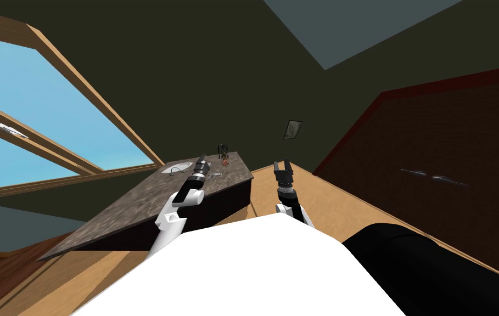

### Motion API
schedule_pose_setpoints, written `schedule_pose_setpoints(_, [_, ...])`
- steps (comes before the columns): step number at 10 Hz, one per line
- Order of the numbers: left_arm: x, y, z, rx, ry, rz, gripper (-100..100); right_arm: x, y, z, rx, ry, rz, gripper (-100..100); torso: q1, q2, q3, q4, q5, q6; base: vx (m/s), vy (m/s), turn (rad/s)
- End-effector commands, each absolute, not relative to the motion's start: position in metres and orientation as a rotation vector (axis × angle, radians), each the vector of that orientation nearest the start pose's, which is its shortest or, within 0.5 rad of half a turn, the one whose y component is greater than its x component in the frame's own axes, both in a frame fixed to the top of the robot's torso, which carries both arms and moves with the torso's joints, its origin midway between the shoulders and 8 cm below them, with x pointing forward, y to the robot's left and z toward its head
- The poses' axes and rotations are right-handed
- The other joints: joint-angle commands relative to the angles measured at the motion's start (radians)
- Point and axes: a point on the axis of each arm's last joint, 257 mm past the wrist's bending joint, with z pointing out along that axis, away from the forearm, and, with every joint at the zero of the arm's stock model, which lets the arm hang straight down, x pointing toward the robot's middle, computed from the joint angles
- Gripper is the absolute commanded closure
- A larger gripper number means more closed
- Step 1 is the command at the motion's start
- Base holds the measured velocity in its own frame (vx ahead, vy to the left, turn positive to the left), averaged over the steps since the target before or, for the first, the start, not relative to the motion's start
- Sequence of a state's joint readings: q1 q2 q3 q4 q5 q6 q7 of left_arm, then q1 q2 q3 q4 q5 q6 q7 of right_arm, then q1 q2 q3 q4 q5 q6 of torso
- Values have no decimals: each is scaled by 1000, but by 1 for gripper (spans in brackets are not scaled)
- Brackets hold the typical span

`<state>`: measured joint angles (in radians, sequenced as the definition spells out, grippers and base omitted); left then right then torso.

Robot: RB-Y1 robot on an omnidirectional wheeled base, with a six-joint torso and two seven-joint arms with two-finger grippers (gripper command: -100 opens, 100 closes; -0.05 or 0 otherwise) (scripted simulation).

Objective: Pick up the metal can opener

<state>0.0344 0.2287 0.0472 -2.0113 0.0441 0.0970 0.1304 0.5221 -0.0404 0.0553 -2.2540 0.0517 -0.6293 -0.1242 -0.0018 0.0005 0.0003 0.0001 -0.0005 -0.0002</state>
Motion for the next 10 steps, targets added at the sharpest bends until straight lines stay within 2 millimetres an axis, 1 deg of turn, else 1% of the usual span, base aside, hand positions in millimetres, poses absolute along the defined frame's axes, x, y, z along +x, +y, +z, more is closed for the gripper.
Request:
schedule_pose_setpoints(1, [531, 278, -47, -954, 1058, -1272, -100, 328, -249, 28, 582, 596, 1461, 0, 0, 0, 0, 0, 0, 0, -20, -30, -2])
schedule_pose_setpoints(3, [536, 279, -58, -992, 1087, -1249, -100, 328, -249, 28, 582, 596, 1461, 0, 0, 0, 0, 0, 0, 0, -9, -16, -1])
schedule_pose_setpoints(4, [550, 285, -63, -1011, 1112, -1222, -100, 328, -249, 28, 582, 596, 1461, 0, 1, 0, 0, 0, 0, 0, -8, -16, -4])
schedule_pose_setpoints(6, [555, 287, -73, -1043, 1137, -1202, -100, 328, -249, 28, 582, 596, 1461, 0, 1, 0, 0, 0, 0, 0, -9, -16, -2])
schedule_pose_setpoints(7, [569, 293, -78, -1065, 1159, -1174, -100, 328, -249, 28, 582, 596, 1461, 0, 1, 0, 0, 0, 0, 0, -14, -20, -5])
schedule_pose_setpoints(9, [572, 295, -88, -1099, 1184, -1152, -100, 328, -249, 28, 582, 596, 1461, 0, 1, 0, 0, 0, 0, 0, -8, -15, -2])
schedule_pose_setpoints(10, [585, 301, -90, -1124, 1206, -1123, -100, 328, -249, 28, 582, 596, 1461, 0, 1, 0, 0, 0, 0, 0, -9, -17, -6])
